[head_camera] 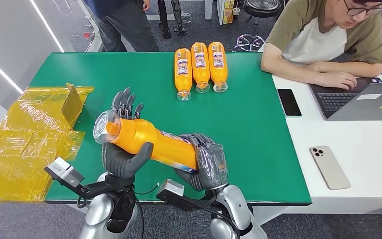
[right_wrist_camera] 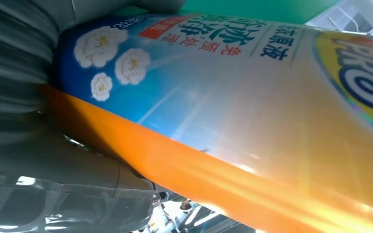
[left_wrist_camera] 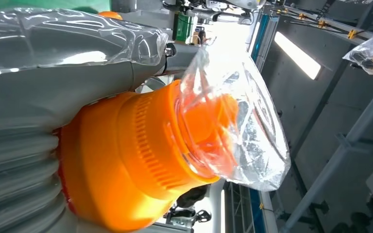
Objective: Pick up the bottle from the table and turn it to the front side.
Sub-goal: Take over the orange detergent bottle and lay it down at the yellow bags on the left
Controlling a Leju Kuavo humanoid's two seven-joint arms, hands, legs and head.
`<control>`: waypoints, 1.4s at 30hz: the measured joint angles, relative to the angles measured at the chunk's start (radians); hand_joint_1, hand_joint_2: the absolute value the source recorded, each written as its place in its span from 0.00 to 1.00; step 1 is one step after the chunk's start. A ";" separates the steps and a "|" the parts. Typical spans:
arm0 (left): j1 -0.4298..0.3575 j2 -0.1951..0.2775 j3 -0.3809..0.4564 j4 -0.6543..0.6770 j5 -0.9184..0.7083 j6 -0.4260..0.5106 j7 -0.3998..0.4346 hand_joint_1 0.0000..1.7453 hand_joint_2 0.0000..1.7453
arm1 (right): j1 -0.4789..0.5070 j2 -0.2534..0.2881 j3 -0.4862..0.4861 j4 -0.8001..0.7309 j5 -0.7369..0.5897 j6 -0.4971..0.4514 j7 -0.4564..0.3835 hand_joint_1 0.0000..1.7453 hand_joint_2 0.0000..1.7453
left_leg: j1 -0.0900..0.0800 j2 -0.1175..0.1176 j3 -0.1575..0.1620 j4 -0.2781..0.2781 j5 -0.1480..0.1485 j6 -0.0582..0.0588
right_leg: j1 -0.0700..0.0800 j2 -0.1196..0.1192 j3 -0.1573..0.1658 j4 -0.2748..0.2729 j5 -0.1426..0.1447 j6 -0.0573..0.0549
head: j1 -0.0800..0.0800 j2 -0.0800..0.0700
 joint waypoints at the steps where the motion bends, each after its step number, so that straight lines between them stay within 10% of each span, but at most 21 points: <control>1: 0.002 0.000 0.002 0.000 0.000 0.000 0.000 1.00 1.00 | -0.005 -0.001 0.000 0.002 0.000 0.004 -0.001 1.00 1.00 | 0.000 0.000 0.000 0.000 0.000 0.000 | 0.000 0.000 0.000 0.000 0.000 0.000 | 0.000 0.000; 15: 0.023 0.000 0.034 0.000 0.001 -0.003 -0.019 1.00 1.00 | -0.022 -0.002 0.000 0.035 0.057 0.022 -0.008 1.00 1.00 | 0.000 0.000 0.000 0.000 0.000 -0.001 | 0.000 0.000 0.000 0.000 0.000 0.000 | 0.000 0.000; 19: 0.026 -0.001 0.040 0.000 -0.004 -0.007 -0.020 1.00 1.00 | -0.019 -0.002 -0.001 0.037 0.072 0.027 -0.006 0.09 1.00 | 0.000 0.000 0.000 0.000 0.000 -0.001 | 0.000 0.000 0.000 0.000 0.000 0.000 | 0.000 0.000; 21: 0.027 -0.001 0.043 0.000 -0.007 -0.008 -0.021 1.00 1.00 | -0.015 -0.002 -0.001 0.037 0.079 0.024 -0.005 0.00 1.00 | 0.000 0.000 0.000 0.000 0.000 -0.001 | 0.000 0.000 0.000 0.000 0.000 0.000 | 0.000 0.000; 34: 0.026 -0.002 0.045 0.000 -0.033 0.031 -0.019 1.00 1.00 | 0.024 0.025 -0.002 0.018 -0.062 -0.218 -0.117 0.00 1.00 | 0.000 0.000 0.000 0.000 0.000 -0.001 | 0.000 0.000 0.000 0.000 0.000 0.000 | 0.000 0.000; 42: 0.004 -0.002 0.049 0.000 -0.516 0.476 0.103 1.00 1.00 | 0.066 0.090 -0.046 -0.101 -0.298 -0.315 -0.352 0.00 1.00 | 0.000 0.000 0.000 0.000 0.000 -0.001 | 0.000 0.000 0.000 0.000 0.000 0.000 | 0.000 0.000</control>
